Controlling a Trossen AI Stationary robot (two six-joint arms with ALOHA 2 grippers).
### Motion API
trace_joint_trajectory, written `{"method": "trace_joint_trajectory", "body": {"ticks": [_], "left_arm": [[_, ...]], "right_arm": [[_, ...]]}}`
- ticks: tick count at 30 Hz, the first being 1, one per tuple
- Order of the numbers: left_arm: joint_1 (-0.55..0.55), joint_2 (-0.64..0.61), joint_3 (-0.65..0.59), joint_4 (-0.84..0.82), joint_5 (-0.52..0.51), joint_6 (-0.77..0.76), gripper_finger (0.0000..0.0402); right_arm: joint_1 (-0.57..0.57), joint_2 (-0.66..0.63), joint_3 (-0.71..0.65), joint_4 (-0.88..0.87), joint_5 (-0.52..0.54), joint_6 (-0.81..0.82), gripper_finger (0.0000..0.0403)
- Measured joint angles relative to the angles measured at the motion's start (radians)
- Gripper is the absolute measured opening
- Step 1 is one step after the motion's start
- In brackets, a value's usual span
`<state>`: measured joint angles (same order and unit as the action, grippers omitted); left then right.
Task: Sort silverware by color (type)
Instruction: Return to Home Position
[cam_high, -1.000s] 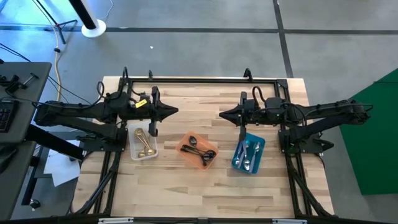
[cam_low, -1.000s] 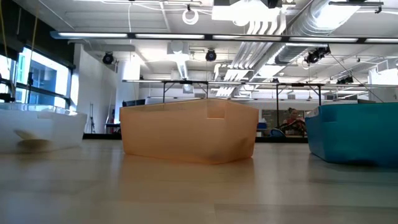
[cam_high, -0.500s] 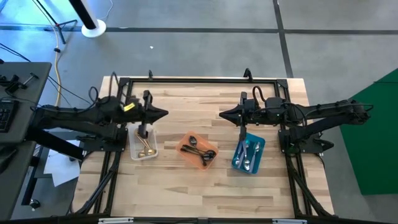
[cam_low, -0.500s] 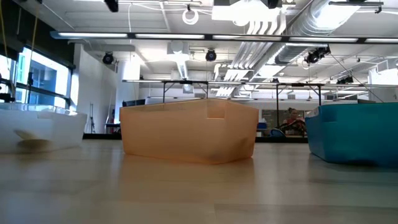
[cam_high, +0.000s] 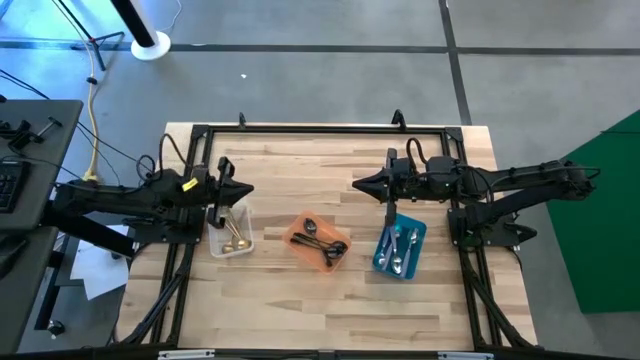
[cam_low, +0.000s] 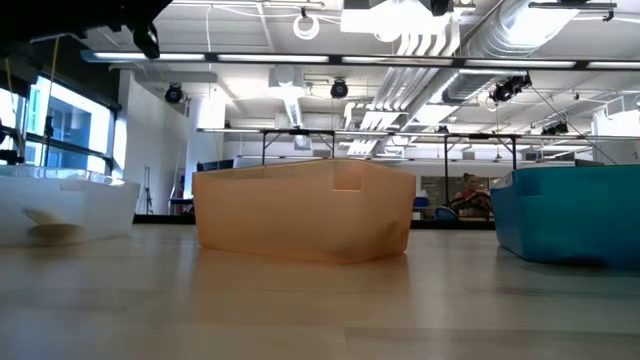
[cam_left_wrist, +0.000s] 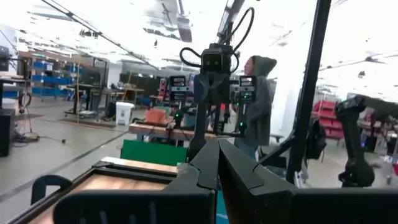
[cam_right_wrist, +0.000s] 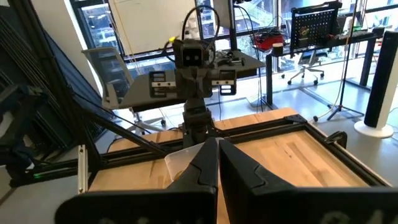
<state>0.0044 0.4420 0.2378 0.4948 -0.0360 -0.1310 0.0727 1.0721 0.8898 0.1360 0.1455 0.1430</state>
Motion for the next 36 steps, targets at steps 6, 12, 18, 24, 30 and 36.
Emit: {"method": "trace_joint_trajectory", "body": {"ticks": [6, 12, 18, 24, 30, 36], "left_arm": [[0.0, -0.088, -0.092, 0.004, -0.019, -0.04, 0.0], [0.0, -0.155, -0.185, 0.037, -0.045, -0.084, 0.0], [0.0, -0.229, -0.226, 0.009, -0.052, -0.101, 0.0], [0.002, -0.266, -0.225, -0.131, -0.038, -0.046, 0.0], [0.002, -0.29, -0.226, -0.326, 0.009, -0.08, 0.0], [0.006, -0.328, -0.225, -0.489, 0.008, -0.016, 0.0]], "right_arm": [[0.0, 0.0, 0.0, -0.005, 0.0, 0.036, 0.0], [0.0, 0.0, 0.0, -0.006, 0.0, 0.036, 0.0], [0.0, 0.0, 0.0, -0.007, 0.0, 0.036, 0.0], [0.0, 0.0, 0.0, -0.019, 0.0, 0.036, 0.0], [0.0, 0.0, 0.0, -0.035, -0.027, 0.041, 0.0], [0.0, 0.0, 0.0, -0.035, -0.037, 0.038, 0.0]]}}
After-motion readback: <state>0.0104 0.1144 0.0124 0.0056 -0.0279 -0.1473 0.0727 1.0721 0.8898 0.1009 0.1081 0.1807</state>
